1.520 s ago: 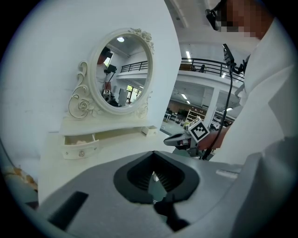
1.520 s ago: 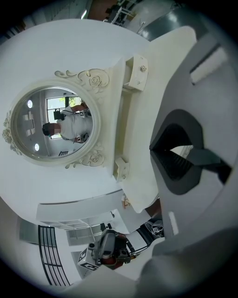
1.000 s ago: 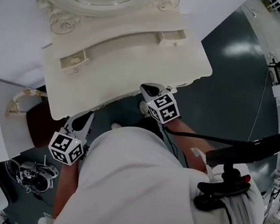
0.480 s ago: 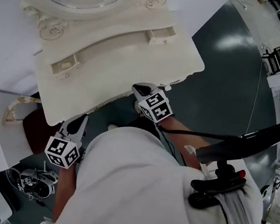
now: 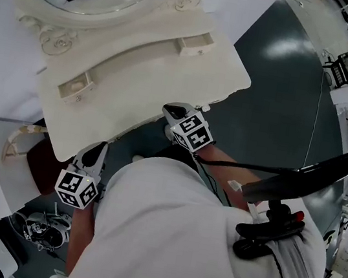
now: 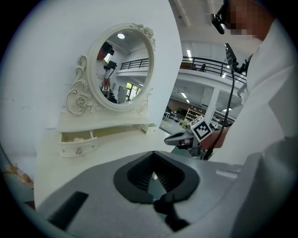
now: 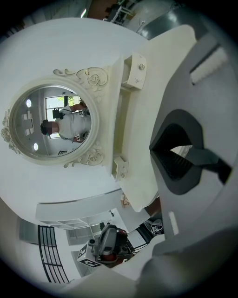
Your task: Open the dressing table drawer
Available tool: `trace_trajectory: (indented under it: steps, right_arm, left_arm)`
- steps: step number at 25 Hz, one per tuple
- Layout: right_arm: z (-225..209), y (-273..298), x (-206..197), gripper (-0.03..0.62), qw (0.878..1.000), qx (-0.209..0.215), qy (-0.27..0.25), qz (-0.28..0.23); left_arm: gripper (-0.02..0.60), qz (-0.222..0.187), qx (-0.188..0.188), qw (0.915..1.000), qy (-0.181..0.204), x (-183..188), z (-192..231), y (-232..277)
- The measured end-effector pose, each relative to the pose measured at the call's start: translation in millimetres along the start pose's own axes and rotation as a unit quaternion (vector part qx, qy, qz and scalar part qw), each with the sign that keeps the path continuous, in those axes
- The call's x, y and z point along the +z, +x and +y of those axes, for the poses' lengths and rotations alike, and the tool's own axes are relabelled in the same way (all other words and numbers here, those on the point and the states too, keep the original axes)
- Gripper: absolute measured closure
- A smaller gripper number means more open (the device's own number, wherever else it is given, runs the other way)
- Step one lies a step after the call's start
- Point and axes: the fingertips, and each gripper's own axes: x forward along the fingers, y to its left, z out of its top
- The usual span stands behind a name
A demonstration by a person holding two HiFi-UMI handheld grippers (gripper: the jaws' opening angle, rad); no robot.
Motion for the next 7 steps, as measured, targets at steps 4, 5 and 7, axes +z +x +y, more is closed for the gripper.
trace_trajectory:
  steps: [4,5,7]
  right_arm:
    - [-20.5,0.2,-2.6,0.594,1.000,-0.011,0.011,0.004]
    - [-27.1,0.7,-4.3,0.594,1.000,-0.015,0.014,0.006]
    - [-41.2,1.8,-8.2,0.594,0.999,-0.023,0.023,0.010]
  left_arm:
    - [0.581,0.005,-0.005,1.0000,0.000,5.8,4.9,16.5]
    - [0.581,0.006,-0.006,1.0000,-0.001,6.5,7.1,21.0]
    - [0.581,0.009,-0.006,0.9999,-0.004,7.2,12.3,29.6]
